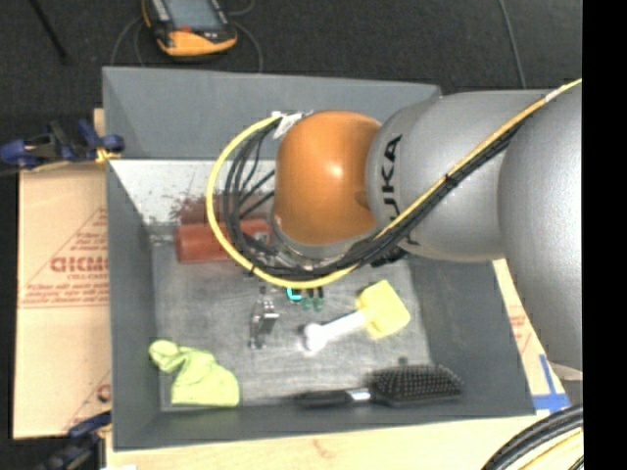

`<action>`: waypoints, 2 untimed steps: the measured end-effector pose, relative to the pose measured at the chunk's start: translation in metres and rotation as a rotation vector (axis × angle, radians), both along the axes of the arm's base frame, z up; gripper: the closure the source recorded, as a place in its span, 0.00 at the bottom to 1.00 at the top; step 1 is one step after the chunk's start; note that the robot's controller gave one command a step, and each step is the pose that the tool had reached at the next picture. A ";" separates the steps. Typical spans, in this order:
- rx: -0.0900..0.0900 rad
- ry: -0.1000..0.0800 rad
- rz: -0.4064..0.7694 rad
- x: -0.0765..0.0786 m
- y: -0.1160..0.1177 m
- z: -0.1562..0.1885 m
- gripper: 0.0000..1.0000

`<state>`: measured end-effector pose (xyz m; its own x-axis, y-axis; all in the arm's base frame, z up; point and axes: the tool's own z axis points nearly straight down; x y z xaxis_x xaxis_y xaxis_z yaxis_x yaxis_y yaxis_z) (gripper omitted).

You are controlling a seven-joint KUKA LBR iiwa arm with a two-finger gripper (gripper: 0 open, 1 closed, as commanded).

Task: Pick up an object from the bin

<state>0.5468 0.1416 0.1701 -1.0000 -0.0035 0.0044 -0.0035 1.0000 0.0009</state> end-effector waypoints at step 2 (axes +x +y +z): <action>0.001 -0.009 0.093 -0.010 -0.020 0.004 0.00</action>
Offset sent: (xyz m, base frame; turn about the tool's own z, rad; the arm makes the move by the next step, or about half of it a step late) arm -0.0304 -0.0636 0.0030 -0.2347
